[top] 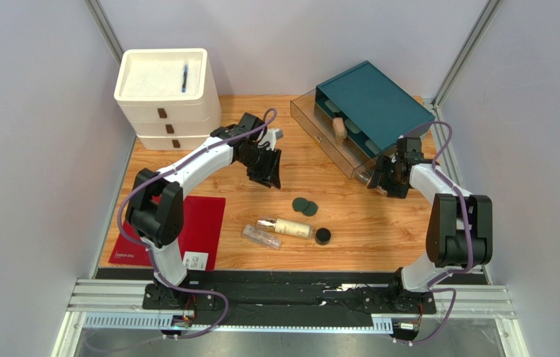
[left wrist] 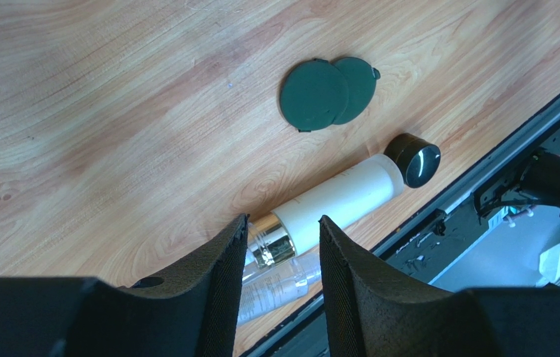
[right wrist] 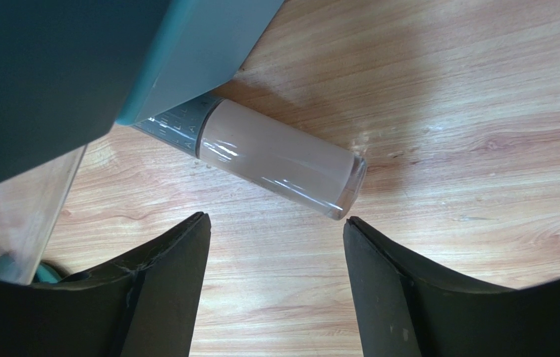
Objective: Organize the makeup
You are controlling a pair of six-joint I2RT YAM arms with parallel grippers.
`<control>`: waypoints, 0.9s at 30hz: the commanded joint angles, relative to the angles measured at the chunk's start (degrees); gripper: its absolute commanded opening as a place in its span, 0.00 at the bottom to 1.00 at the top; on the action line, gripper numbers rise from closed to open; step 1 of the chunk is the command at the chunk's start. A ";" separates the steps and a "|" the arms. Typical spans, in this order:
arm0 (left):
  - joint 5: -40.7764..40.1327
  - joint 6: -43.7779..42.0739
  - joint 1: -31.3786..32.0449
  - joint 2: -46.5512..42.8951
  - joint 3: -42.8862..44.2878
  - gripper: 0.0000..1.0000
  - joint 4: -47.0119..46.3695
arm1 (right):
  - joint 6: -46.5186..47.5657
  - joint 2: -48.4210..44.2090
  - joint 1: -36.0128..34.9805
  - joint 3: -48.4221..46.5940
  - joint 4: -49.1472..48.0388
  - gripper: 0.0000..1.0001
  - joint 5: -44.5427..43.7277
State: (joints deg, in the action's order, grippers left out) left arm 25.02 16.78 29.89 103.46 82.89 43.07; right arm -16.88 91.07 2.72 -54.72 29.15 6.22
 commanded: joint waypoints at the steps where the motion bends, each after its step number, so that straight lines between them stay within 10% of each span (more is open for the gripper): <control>1: 0.56 -1.66 -0.27 -0.98 1.75 0.47 0.26 | -2.80 1.75 -0.26 -1.63 -3.13 0.68 1.95; 23: 1.79 -1.13 -0.36 -0.89 0.34 0.46 -1.50 | -13.67 -27.17 0.79 8.57 -2.97 0.62 -11.84; 27: 1.88 -0.87 -0.36 -1.50 -0.36 0.46 -1.94 | -20.71 -25.07 5.62 10.94 -3.65 0.22 -4.32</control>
State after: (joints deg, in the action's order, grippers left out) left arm 25.61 16.58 29.87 103.46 82.87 42.63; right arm -28.38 64.20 4.54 -46.09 25.82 -1.02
